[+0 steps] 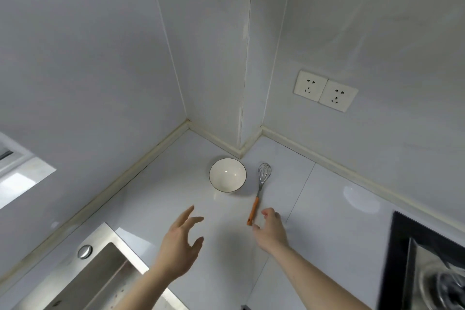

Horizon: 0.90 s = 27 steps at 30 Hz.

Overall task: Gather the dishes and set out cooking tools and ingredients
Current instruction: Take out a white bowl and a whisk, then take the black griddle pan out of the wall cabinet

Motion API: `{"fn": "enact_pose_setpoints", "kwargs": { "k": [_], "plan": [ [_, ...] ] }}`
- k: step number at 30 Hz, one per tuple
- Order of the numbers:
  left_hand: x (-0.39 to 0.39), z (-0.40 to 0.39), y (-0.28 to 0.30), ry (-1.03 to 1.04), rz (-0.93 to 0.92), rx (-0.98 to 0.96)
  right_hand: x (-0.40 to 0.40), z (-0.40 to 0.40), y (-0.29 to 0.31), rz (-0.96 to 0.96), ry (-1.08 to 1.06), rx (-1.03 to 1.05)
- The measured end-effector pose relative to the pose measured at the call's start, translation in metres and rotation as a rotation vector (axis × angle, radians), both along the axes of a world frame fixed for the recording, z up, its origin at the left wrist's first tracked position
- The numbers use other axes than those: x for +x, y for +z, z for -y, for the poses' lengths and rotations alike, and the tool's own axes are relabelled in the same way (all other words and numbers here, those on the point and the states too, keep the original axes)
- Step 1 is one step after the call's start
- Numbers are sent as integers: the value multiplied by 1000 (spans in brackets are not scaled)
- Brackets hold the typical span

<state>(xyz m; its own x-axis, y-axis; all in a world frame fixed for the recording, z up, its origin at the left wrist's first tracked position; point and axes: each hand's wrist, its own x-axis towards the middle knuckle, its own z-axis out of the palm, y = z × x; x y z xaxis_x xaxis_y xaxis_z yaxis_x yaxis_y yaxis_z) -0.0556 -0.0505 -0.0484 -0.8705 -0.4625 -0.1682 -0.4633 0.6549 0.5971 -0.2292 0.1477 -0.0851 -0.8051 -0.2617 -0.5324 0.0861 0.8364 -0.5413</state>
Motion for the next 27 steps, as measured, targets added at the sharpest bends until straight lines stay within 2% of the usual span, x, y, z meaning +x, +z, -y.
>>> {"fn": "enact_pose_setpoints", "kwargs": {
  "k": [5,11,19,27],
  "plan": [
    [67,-9,24,69,-1,-7,63,-35,43,-114,152,-126],
    [89,-52,35,-39,-91,4,114,-80,80,-184,166,-184],
    [61,-140,60,-310,-173,112,166,-167,111,-231,4,-220],
    [58,-214,97,-498,-207,125,198,-246,148,-321,-150,-277]
  ]
}}
